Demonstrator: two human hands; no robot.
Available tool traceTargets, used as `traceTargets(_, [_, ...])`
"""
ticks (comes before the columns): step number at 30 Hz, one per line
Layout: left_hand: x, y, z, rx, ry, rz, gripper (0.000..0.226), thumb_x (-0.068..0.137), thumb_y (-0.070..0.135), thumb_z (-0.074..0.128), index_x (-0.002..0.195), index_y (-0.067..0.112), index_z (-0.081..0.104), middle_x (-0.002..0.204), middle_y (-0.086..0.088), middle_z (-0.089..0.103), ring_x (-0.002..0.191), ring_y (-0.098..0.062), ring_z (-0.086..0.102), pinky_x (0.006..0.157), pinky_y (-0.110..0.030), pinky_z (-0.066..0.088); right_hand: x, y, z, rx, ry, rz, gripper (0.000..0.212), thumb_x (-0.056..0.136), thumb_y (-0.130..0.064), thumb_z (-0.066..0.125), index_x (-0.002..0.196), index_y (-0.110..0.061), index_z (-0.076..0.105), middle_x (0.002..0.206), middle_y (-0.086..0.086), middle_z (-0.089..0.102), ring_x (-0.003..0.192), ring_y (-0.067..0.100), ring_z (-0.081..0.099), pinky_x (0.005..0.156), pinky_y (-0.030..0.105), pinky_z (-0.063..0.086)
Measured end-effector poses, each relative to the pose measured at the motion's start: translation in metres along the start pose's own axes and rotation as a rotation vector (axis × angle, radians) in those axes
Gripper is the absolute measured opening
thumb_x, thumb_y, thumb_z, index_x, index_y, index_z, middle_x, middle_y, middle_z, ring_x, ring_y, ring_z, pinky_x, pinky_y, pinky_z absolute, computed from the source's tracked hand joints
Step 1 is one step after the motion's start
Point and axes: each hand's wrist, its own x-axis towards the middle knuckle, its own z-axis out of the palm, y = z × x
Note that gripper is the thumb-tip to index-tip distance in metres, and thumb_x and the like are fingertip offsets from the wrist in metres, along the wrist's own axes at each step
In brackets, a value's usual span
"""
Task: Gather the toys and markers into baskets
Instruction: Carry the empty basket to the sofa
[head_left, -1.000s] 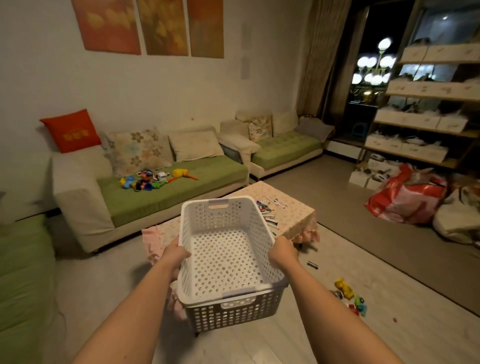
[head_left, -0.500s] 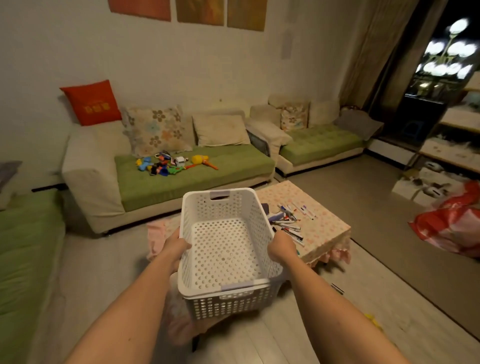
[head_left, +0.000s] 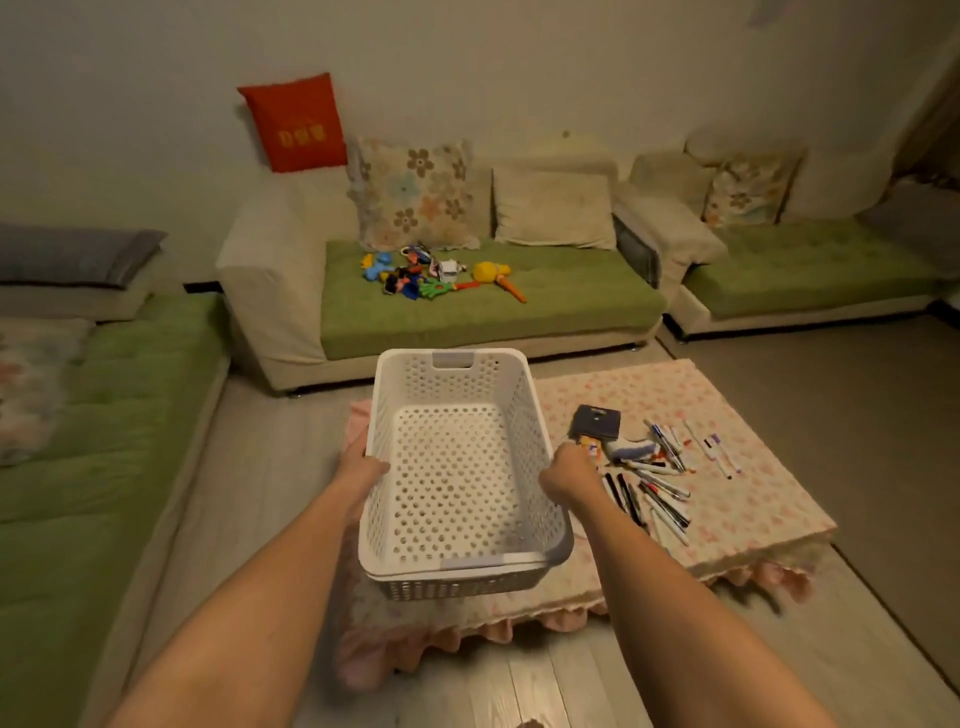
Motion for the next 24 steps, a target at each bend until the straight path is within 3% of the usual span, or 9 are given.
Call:
traceTargets(2, [0.006, -0.006, 0.007, -0.006, 0.039, -0.013, 0.054, 0.093, -0.007, 0.042, 0.137, 0.023, 0.046, 0.123, -0.007, 0.058, 0.103, -0.025, 0.057, 0.077, -0.039, 0.052, 0.021, 0.002, 0.001, -0.009, -0.057, -0.011, 0.018, 0.092, -0.013, 0.051, 0.105, -0.001, 0.054, 0.096, 0.014, 0.055, 0.087, 0.031, 0.056, 0.064, 0.034, 0.042])
traceTargets(7, [0.025, -0.027, 0.011, 0.095, 0.22, -0.022, 0.05, 0.093, 0.002, 0.05, 0.138, 0.023, 0.049, 0.124, -0.006, 0.062, 0.099, -0.022, 0.061, 0.084, -0.035, 0.052, 0.069, 0.0, 0.018, -0.069, -0.145, -0.049, 0.018, 0.093, -0.014, 0.051, 0.107, -0.003, 0.051, 0.1, 0.013, 0.055, 0.093, 0.032, 0.059, 0.066, 0.036, 0.045])
traceTargets(11, [0.041, -0.046, 0.005, 0.134, 0.328, -0.087, 0.05, 0.087, -0.001, 0.053, 0.132, 0.022, 0.057, 0.117, -0.005, 0.066, 0.093, -0.021, 0.062, 0.077, -0.028, 0.051, 0.089, 0.0, 0.05, -0.109, -0.221, -0.067, 0.011, 0.094, -0.014, 0.05, 0.1, -0.007, 0.045, 0.087, 0.007, 0.048, 0.074, 0.023, 0.05, 0.058, 0.032, 0.038])
traceTargets(15, [0.079, -0.073, -0.011, 0.204, 0.362, -0.169, 0.049, 0.085, -0.006, 0.048, 0.127, 0.017, 0.061, 0.116, -0.008, 0.067, 0.096, -0.025, 0.064, 0.08, -0.031, 0.052, 0.116, 0.003, 0.097, -0.099, -0.261, -0.023, 0.015, 0.094, -0.012, 0.048, 0.107, -0.006, 0.045, 0.101, 0.012, 0.051, 0.082, 0.025, 0.049, 0.064, 0.034, 0.04])
traceTargets(20, [0.128, -0.105, -0.028, 0.312, 0.358, -0.217, 0.039, 0.084, -0.004, 0.047, 0.114, 0.011, 0.067, 0.108, -0.01, 0.069, 0.087, -0.022, 0.059, 0.079, -0.032, 0.05, 0.145, 0.002, 0.156, -0.072, -0.26, 0.058, 0.029, 0.091, -0.013, 0.053, 0.117, -0.005, 0.044, 0.114, 0.014, 0.054, 0.101, 0.031, 0.056, 0.083, 0.042, 0.051])
traceTargets(24, [0.17, -0.132, -0.046, 0.333, 0.313, -0.267, 0.036, 0.085, -0.002, 0.049, 0.114, 0.011, 0.066, 0.106, -0.009, 0.069, 0.091, -0.026, 0.064, 0.085, -0.037, 0.054, 0.171, -0.004, 0.202, -0.086, -0.303, 0.109, 0.021, 0.092, -0.009, 0.049, 0.111, -0.005, 0.041, 0.104, 0.014, 0.051, 0.09, 0.029, 0.053, 0.072, 0.039, 0.046])
